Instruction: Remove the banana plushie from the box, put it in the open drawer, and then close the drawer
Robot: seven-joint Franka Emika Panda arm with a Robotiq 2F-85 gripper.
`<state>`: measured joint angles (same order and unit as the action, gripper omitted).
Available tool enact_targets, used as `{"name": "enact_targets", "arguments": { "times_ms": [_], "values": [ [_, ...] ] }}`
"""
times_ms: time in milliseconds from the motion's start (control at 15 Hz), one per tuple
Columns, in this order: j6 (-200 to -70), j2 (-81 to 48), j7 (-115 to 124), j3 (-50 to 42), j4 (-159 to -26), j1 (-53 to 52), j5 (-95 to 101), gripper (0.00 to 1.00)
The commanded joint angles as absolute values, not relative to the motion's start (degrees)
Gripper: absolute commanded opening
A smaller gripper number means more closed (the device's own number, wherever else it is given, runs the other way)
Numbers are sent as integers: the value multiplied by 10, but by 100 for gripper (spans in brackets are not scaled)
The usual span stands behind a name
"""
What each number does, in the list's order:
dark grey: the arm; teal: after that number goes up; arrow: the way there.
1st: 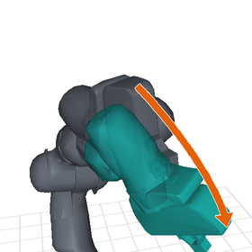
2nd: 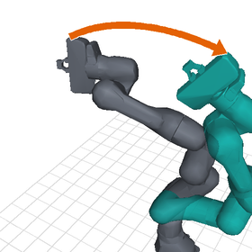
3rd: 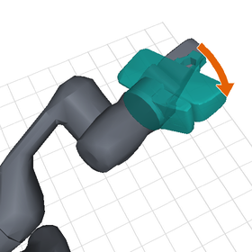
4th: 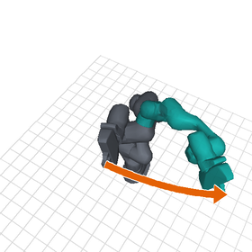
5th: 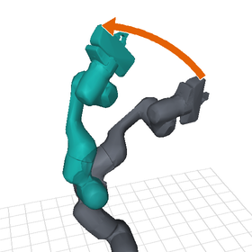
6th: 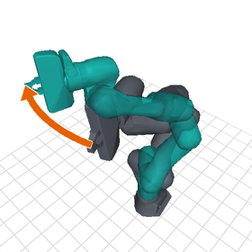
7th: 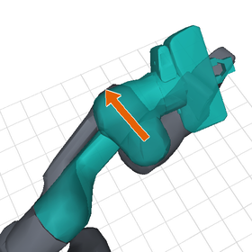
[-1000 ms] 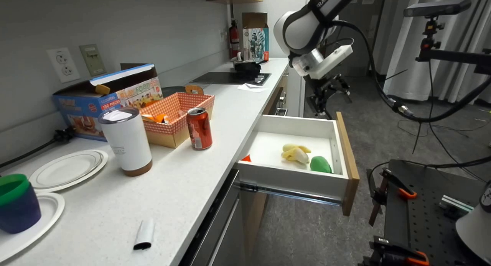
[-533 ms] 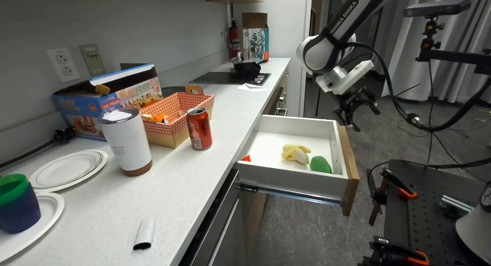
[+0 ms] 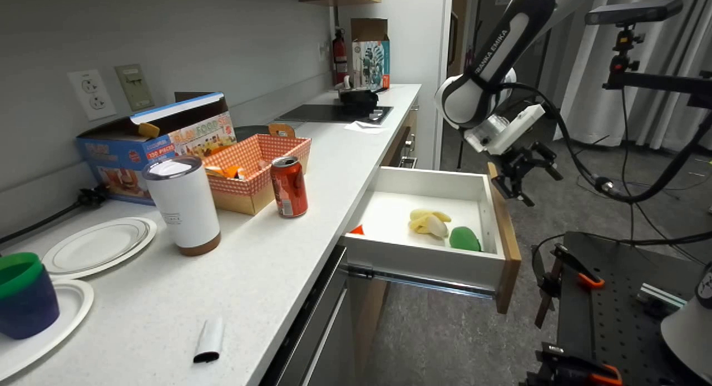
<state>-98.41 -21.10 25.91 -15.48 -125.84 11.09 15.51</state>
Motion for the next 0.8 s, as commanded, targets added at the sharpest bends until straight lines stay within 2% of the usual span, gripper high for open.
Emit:
{"name": "enact_targets", "arguments": {
  "times_ms": [0, 333, 467, 733],
  "values": [
    [-970, -225, 239, -150, -1244, 112, 127, 100],
    [-978, -217, 225, -145, -1248, 113, 80, 100],
    [-947, -256, 241, -120, -1175, 93, 39, 100],
    [-952, -266, 261, -107, -1145, 72, 32, 100]
  ]
}}
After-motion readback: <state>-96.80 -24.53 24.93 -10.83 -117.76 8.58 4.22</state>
